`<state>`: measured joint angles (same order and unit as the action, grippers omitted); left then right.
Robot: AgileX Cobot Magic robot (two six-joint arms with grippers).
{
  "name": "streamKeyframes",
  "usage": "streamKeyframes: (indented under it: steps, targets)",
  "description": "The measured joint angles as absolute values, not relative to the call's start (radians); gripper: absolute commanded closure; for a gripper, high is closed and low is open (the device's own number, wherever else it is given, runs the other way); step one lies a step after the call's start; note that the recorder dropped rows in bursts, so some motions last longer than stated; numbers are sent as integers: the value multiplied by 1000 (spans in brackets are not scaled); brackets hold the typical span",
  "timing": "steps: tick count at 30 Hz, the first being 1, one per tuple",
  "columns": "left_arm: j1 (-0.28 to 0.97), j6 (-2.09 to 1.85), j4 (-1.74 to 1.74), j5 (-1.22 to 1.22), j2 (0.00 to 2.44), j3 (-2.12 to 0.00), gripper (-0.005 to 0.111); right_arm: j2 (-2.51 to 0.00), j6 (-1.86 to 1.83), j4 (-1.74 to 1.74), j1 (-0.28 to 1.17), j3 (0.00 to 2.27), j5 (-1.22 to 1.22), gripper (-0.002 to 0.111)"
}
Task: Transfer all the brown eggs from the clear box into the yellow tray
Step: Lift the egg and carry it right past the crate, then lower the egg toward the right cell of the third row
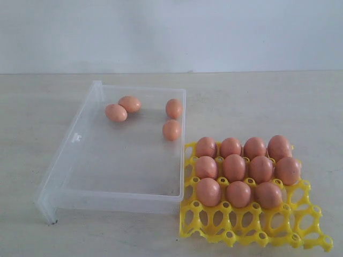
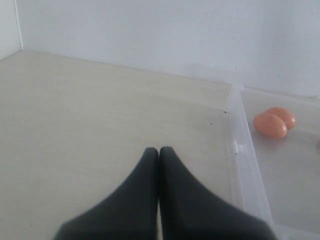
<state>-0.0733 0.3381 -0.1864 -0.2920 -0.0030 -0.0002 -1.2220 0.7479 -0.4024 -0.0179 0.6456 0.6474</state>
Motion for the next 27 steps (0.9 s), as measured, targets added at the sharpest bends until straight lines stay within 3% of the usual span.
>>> streamKeyframes:
  steps: [4, 7, 13, 19, 27]
  targets:
    - [-73, 338, -186, -292, -3, 0, 111, -1399, 1080, -857, -100, 646, 1088, 109]
    - [-73, 338, -186, -292, -3, 0, 111, -1475, 1249, -1114, -175, 646, 1185, 109]
    - [-73, 338, -186, -292, -3, 0, 111, -1474, 1395, -1685, -232, 631, 1203, 109]
    - [-73, 338, -186, -292, -3, 0, 111, -1427, 1426, -1744, -245, 532, 1176, 109]
    - [-73, 338, -186, -292, -3, 0, 111, -1292, 1531, -1748, -247, 424, 837, 109]
